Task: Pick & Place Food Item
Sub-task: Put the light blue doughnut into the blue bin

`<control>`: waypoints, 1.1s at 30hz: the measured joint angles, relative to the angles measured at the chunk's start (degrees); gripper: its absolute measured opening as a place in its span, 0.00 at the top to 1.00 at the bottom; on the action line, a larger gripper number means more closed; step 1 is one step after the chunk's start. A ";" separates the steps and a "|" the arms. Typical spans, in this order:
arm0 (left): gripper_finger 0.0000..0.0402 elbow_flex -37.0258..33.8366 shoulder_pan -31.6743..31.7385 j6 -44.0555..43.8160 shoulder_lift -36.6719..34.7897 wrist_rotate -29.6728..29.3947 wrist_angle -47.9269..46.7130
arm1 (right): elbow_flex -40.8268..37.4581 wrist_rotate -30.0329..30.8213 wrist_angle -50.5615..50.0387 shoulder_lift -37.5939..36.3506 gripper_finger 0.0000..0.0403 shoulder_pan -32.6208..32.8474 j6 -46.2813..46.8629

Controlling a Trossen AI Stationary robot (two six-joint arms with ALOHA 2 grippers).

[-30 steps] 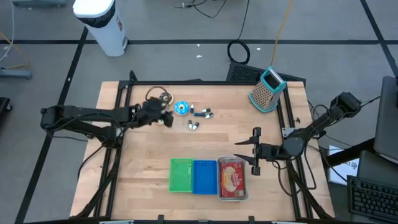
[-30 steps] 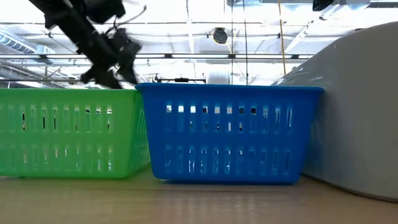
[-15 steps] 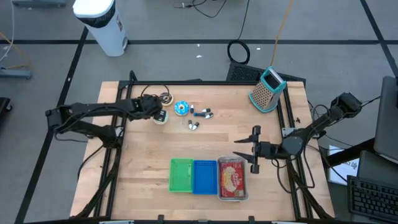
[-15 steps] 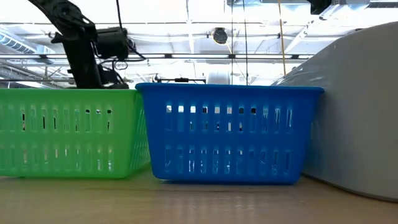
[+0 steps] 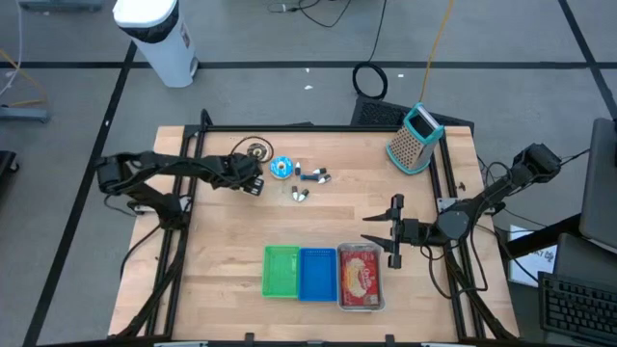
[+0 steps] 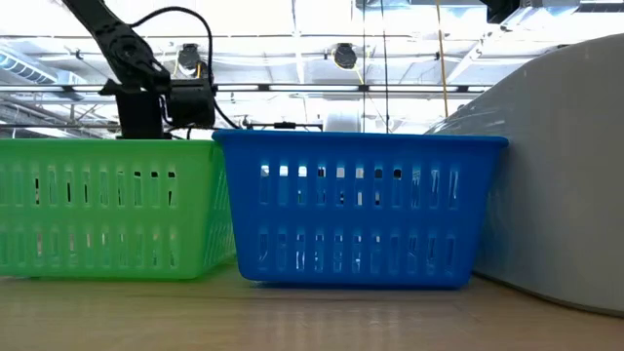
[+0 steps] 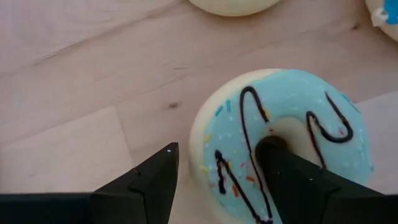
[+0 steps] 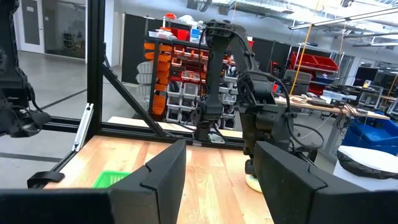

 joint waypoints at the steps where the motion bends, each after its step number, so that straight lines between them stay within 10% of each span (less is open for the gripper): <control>1: 0.43 0.00 0.00 0.05 0.56 -0.02 0.71 | 0.00 0.00 -0.01 0.00 0.55 0.00 -0.01; 18: 0.75 0.00 0.00 1.82 1.29 0.58 2.64 | 0.00 0.00 -0.07 0.02 0.55 0.00 -0.07; 33: 0.81 -0.13 -5.44 5.73 -14.12 15.87 3.28 | 0.00 0.00 -0.46 0.02 0.55 0.02 -0.11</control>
